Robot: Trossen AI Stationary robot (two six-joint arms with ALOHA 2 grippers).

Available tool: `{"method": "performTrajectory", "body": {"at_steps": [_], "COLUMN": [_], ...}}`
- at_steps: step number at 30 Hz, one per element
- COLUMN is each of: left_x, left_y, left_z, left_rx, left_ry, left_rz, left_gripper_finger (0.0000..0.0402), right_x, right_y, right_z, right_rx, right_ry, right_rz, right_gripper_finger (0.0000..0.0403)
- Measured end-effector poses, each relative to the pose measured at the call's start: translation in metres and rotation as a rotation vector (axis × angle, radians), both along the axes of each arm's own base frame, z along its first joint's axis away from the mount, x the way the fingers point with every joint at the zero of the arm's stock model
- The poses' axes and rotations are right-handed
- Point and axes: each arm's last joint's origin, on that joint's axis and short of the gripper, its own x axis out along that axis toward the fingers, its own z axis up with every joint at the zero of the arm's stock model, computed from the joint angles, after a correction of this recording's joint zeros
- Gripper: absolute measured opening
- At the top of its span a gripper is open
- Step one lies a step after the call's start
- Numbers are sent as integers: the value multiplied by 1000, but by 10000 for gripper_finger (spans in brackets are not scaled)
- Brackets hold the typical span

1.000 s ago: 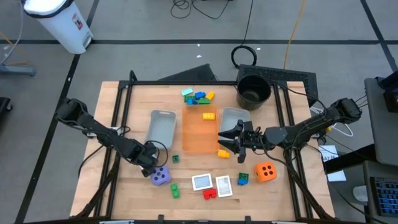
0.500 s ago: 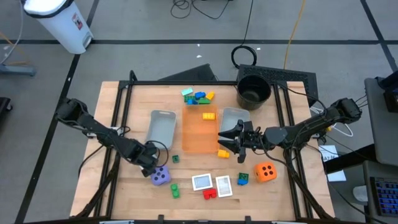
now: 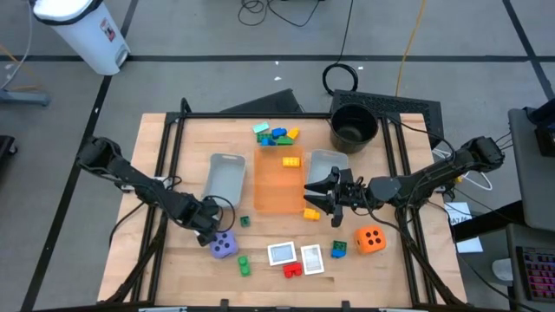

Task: Pick & Place Toys
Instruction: Put the light blue deck of cards into the right gray bin

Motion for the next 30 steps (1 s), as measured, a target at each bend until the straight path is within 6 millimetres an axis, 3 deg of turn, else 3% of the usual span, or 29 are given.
{"method": "performTrajectory", "body": {"at_steps": [17, 26, 30], "left_x": [-5, -6, -6], "left_y": [1, 1, 1], "left_z": [-5, -6, -6], "left_rx": [-33, -32, -32], "left_ry": [36, 48, 48], "left_rz": [58, 62, 67], "left_gripper_finger": [394, 301, 294], "right_x": [0, 0, 0], "right_y": [0, 0, 0], "right_z": [0, 0, 0], "right_rx": [-20, -20, -20], "right_ry": [3, 3, 3], "right_rz": [-2, -2, -2], "right_gripper_finger": [169, 169, 169]}}
